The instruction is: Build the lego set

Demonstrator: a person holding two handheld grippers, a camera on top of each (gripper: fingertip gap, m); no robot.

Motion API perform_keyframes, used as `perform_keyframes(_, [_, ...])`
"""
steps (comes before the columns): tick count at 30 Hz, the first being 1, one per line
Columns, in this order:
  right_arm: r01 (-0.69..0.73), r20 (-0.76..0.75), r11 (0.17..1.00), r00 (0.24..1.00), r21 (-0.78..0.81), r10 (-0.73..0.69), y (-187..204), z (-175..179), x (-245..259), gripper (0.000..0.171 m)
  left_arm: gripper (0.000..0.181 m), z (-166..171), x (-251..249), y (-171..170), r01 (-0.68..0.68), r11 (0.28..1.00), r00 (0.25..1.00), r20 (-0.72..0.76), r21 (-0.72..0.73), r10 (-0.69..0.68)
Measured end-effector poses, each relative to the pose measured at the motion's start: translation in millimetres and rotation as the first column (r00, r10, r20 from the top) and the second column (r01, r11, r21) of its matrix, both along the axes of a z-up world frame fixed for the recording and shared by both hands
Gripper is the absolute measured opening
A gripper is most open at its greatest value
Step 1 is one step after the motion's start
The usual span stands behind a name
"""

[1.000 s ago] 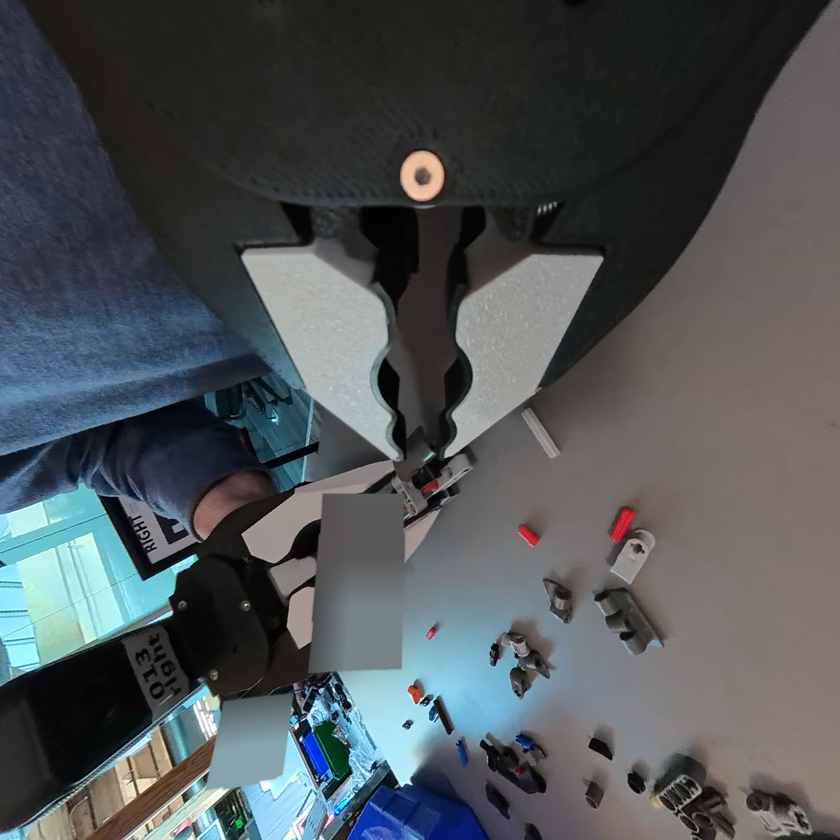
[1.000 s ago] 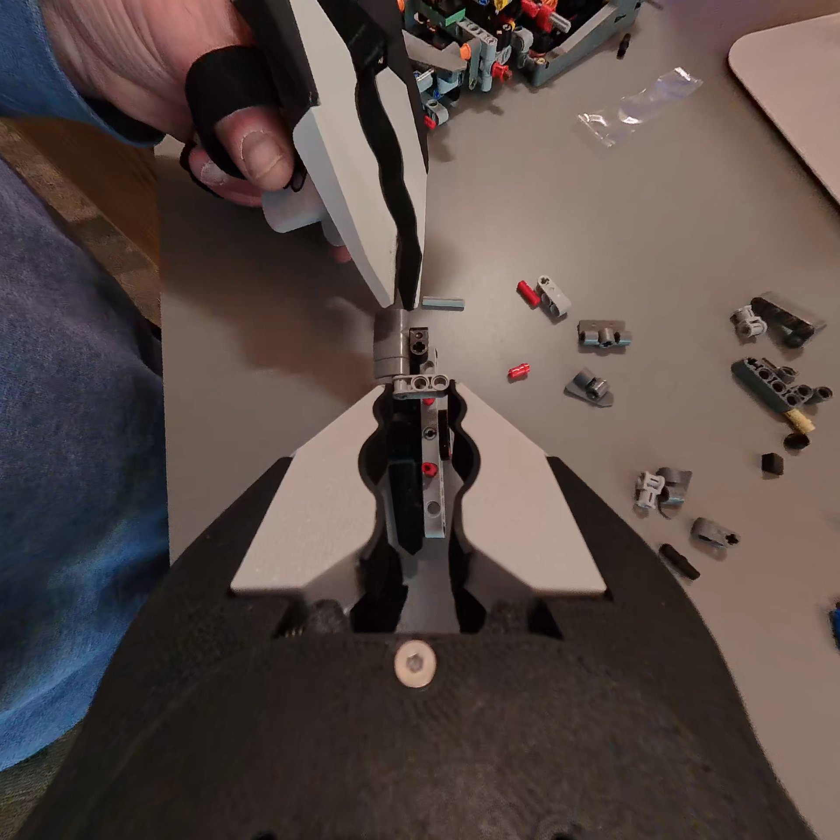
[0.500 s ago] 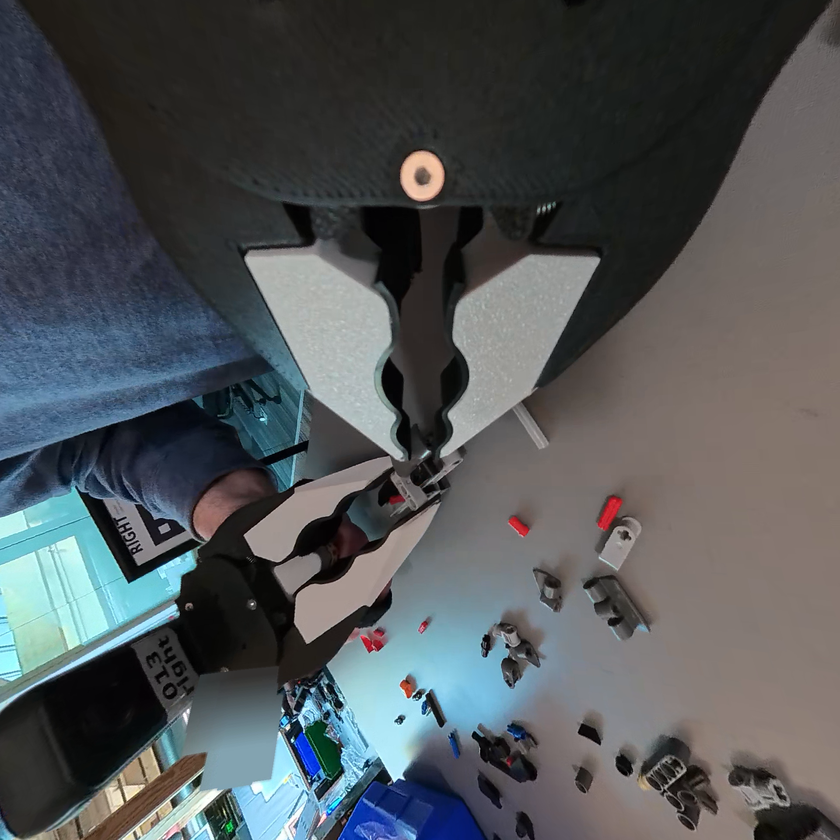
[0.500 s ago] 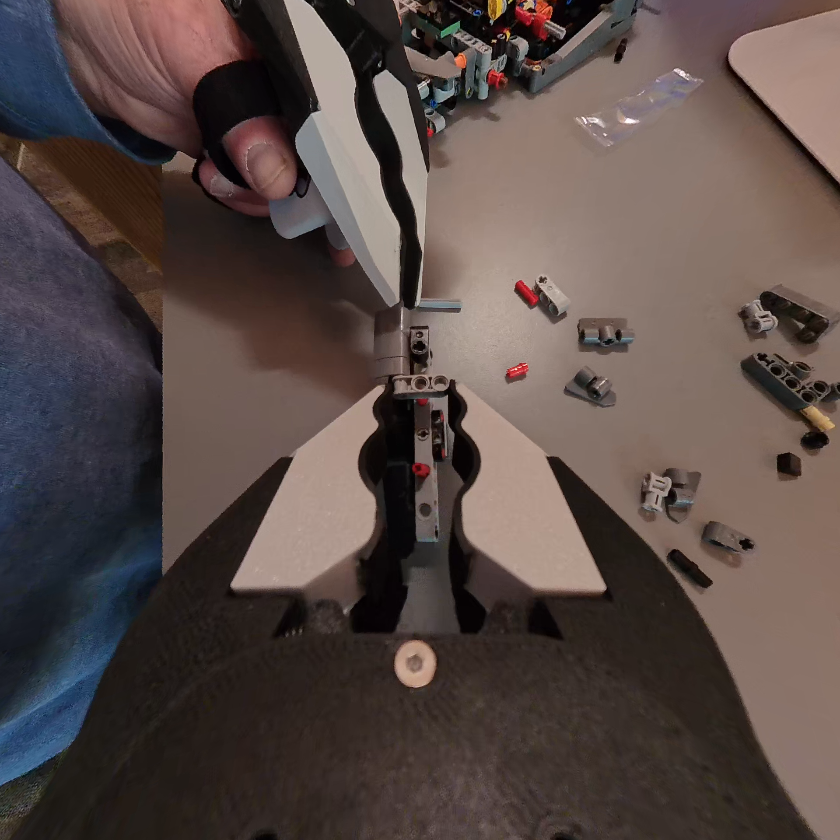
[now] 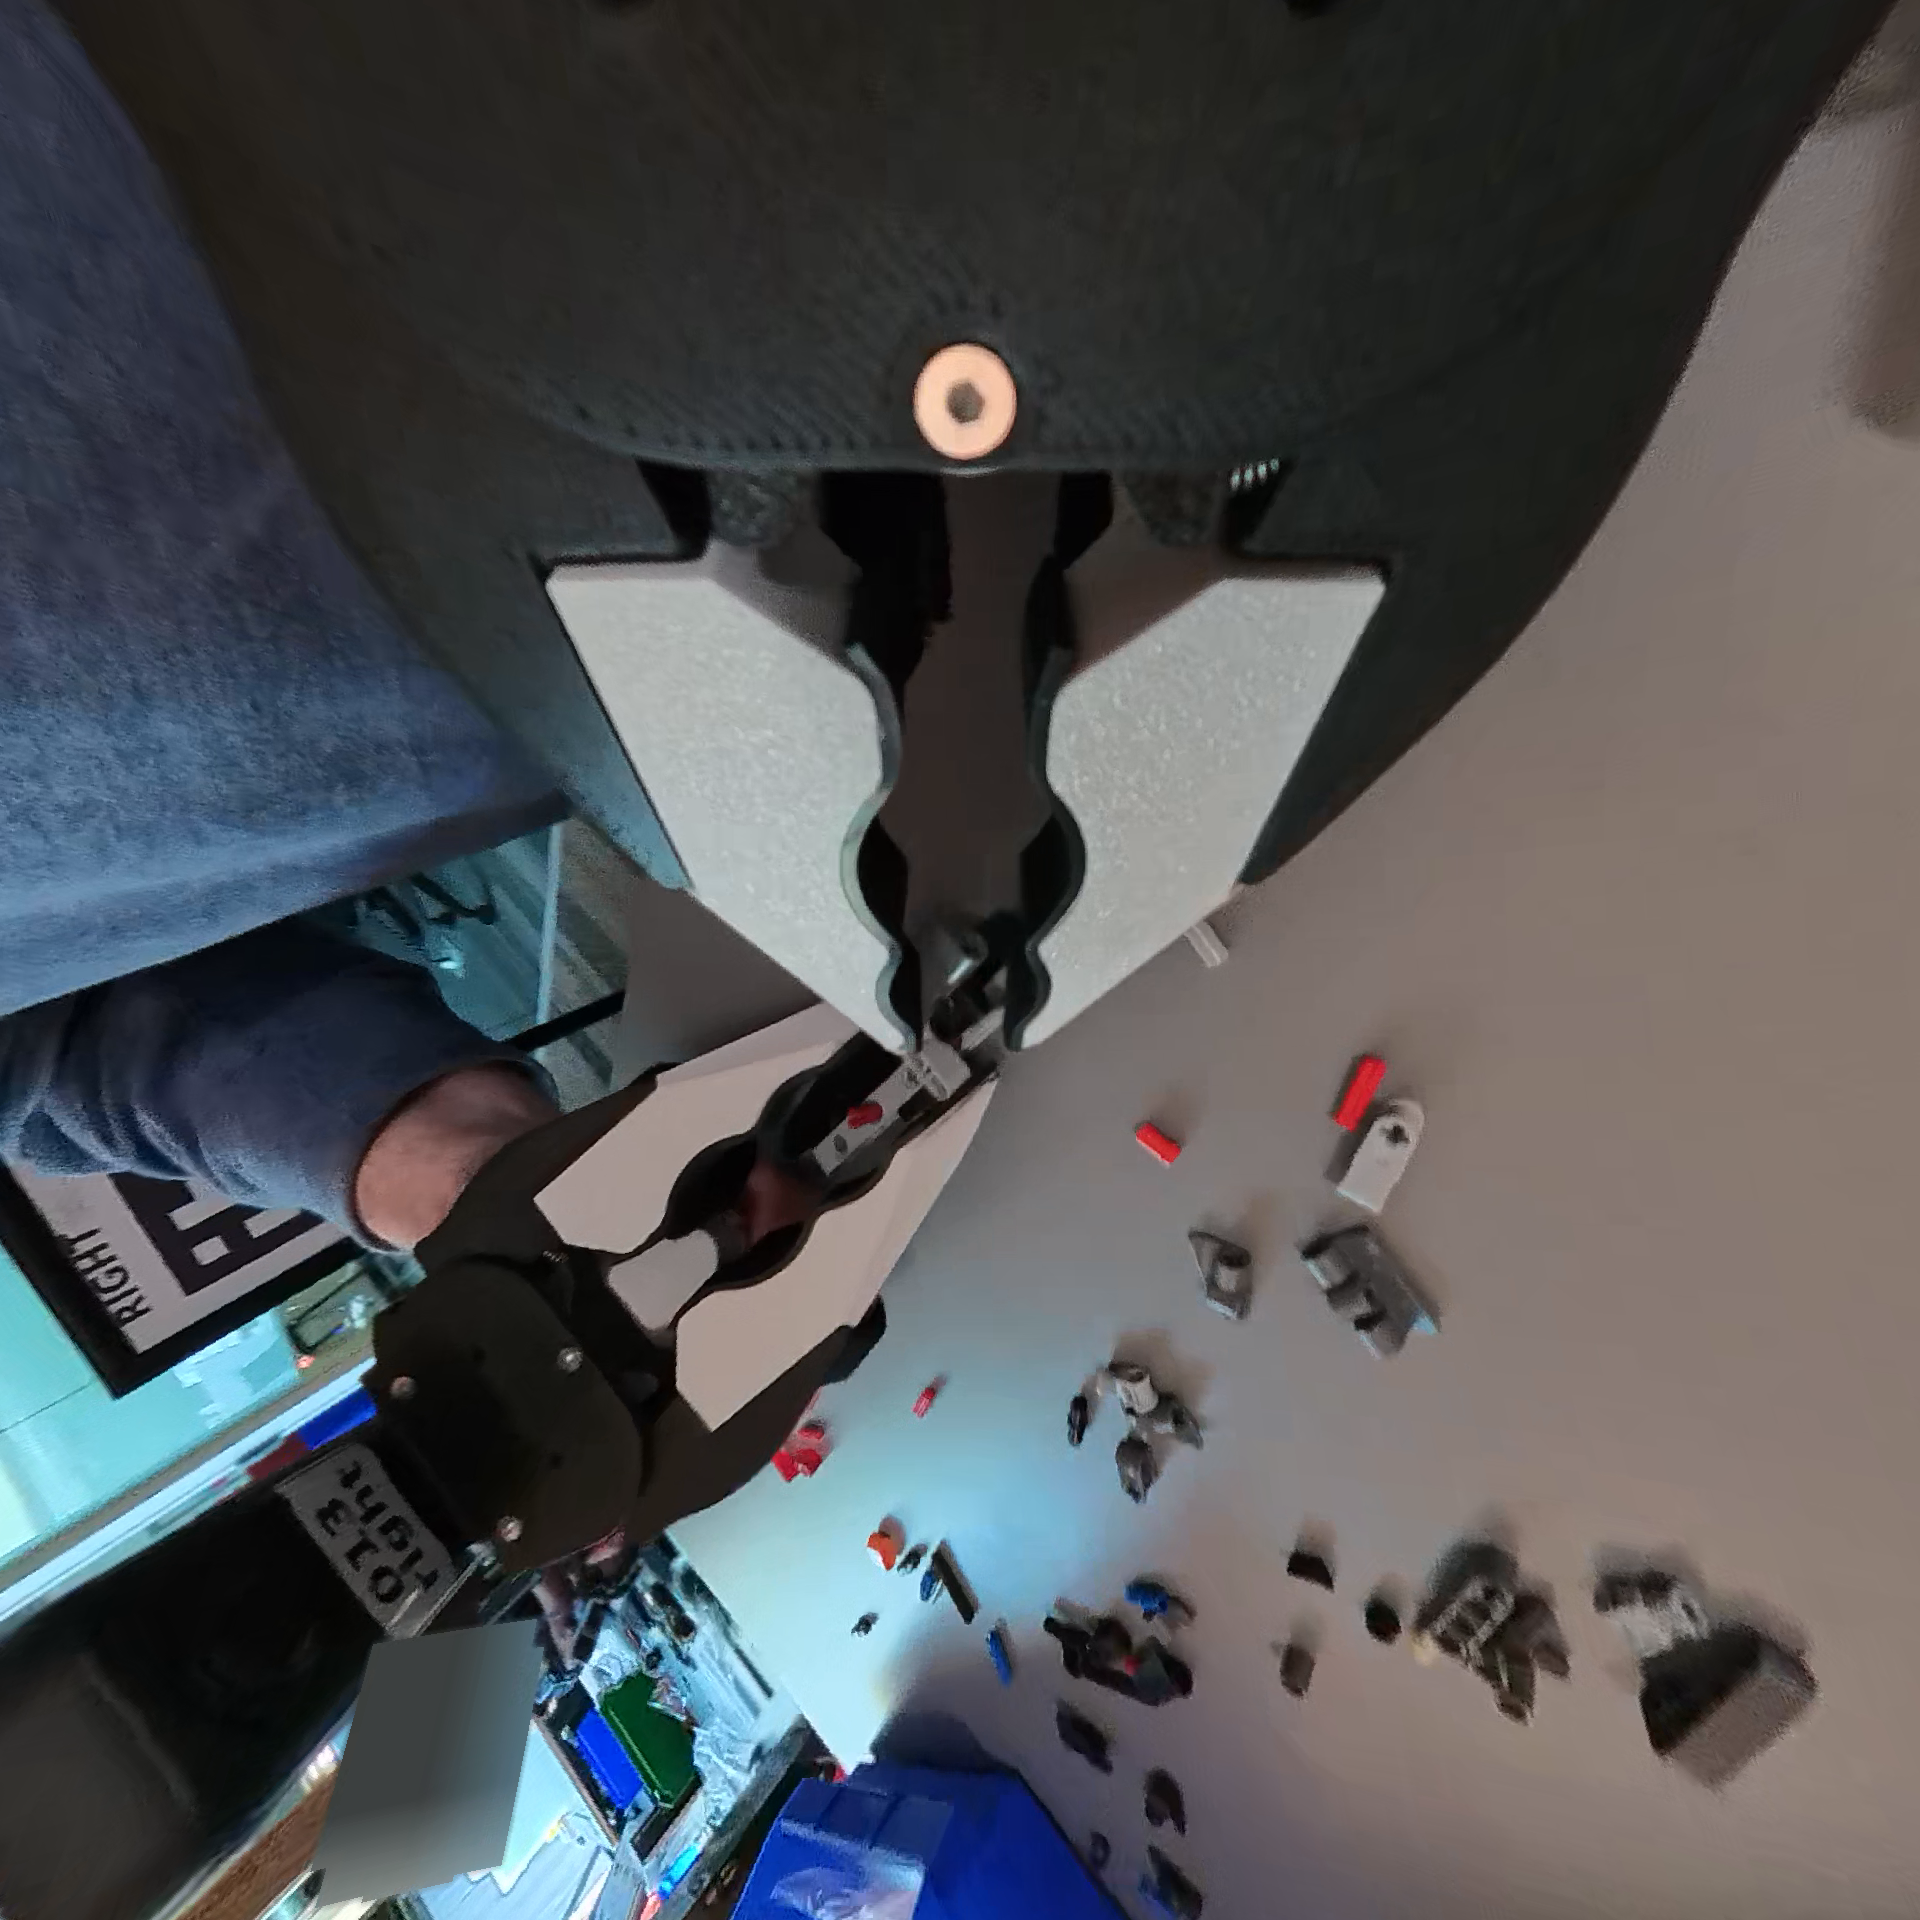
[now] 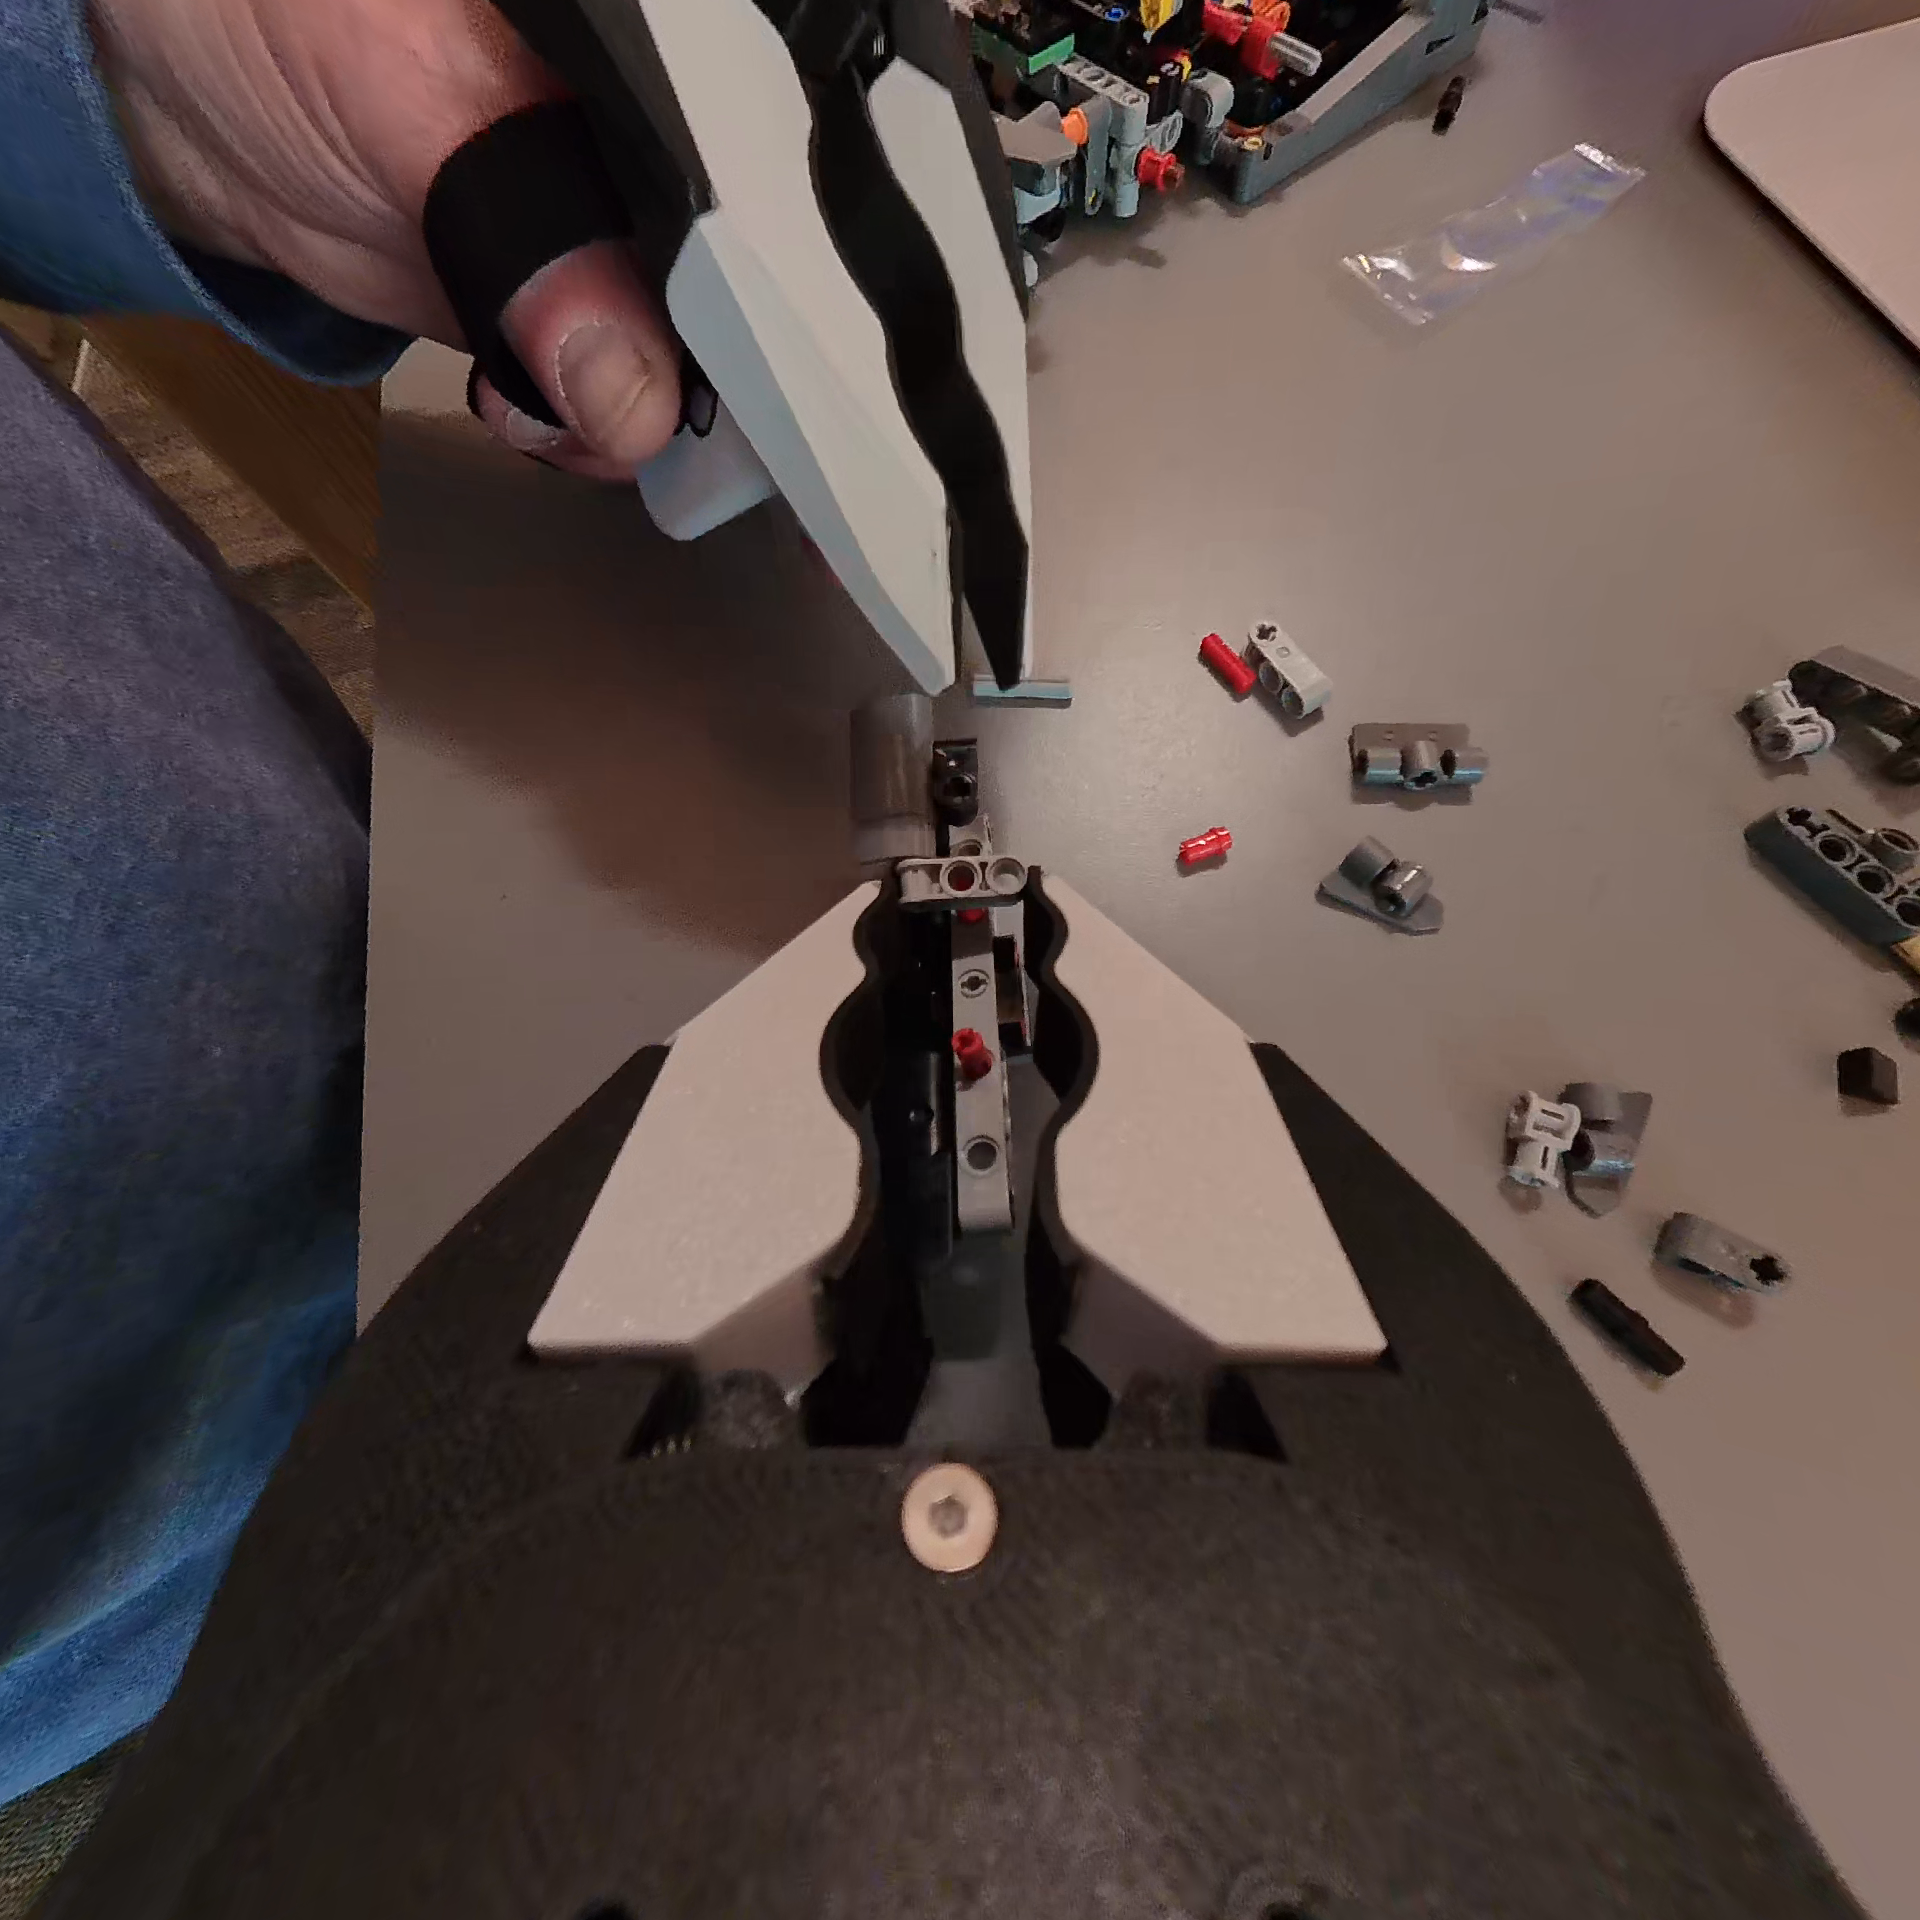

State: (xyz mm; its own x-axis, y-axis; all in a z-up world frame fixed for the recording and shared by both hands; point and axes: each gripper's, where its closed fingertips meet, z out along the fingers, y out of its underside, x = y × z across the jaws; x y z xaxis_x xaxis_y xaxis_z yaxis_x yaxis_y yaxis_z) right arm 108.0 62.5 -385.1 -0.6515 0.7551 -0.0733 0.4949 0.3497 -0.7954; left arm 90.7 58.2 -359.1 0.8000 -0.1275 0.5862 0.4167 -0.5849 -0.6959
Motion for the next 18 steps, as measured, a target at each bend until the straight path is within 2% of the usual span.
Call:
perform_keyframes(2, [-0.001, -0.008, 1.000, 1.000, 0.009, 0.001, 0, 0, 0, 0.021, 0.014, 4, 3, 2, 0.014, 1.000, 0.999, -0.045, 0.012, -0.014])
perform_keyframes(8, [0.008, -0.011, 1.000, 1.000, 0.015, -0.007, 0, 0, 0, 0.021, 0.012, -13, 12, 6, 0.066, 0.996, 0.985, -0.154, -0.063, -0.075])
perform_keyframes(18, [0.020, -0.018, 0.998, 1.000, 0.052, -0.019, 0, 0, 0, 0.020, 0.007, -20, 12, 5, 0.075, 0.994, 0.984, -0.158, -0.083, -0.087])
